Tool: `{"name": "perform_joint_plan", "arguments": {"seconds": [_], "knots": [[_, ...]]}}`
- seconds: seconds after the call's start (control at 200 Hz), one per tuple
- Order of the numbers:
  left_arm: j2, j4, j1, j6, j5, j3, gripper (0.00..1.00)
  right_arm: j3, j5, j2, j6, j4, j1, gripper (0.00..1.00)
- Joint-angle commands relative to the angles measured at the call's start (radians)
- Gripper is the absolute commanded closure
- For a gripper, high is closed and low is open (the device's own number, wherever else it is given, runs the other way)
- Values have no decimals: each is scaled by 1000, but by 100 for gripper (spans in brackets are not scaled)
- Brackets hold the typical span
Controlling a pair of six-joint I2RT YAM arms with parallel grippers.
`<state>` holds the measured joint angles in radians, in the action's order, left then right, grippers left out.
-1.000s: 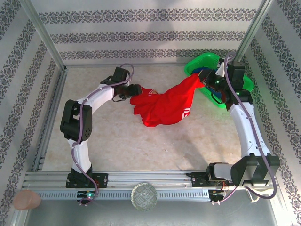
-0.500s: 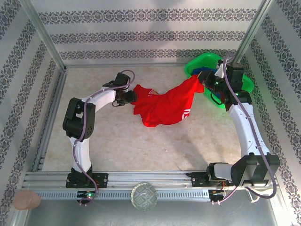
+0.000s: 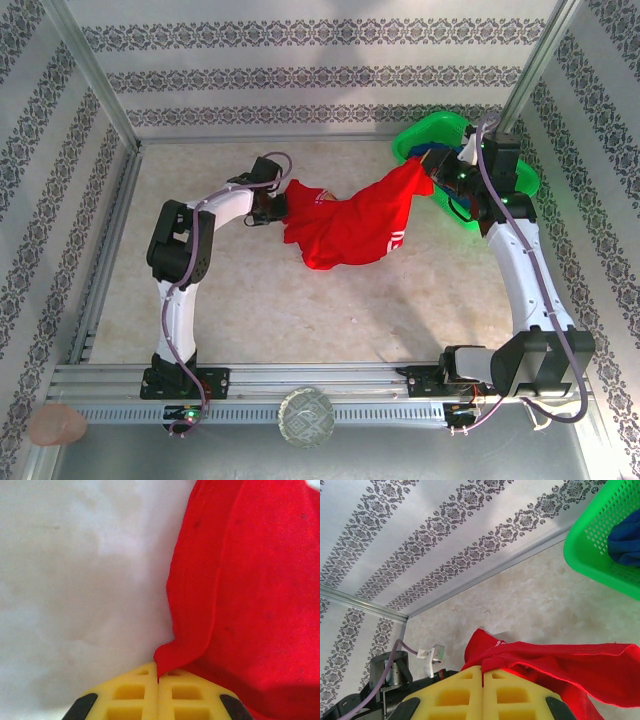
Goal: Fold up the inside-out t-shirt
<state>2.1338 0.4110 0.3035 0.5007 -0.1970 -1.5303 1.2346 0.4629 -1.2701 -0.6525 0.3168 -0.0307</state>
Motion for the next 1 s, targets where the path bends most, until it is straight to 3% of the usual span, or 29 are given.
{"name": "perform_joint_plan", "arguments": {"seconds": [0.0, 0.12, 0.315, 0.54, 0.724, 0.994], "knots": [[-1, -20, -27, -14, 10, -46, 100, 24, 26, 24, -12, -32, -7, 100], [-71, -48, -60, -6, -11, -48, 100, 54, 40, 15, -28, -39, -13, 100], [-382, -235, -192, 172, -139, 18, 100, 163, 86, -6, -72, -47, -77, 100], [-637, -353, -301, 361, -282, -114, 100, 295, 190, -11, -236, -154, -188, 100], [-721, -333, -364, 387, -301, -200, 100, 337, 222, 18, -318, -212, -258, 100], [-784, -379, -423, 477, -389, -153, 100, 325, 303, 78, -465, -379, -333, 100]]}}
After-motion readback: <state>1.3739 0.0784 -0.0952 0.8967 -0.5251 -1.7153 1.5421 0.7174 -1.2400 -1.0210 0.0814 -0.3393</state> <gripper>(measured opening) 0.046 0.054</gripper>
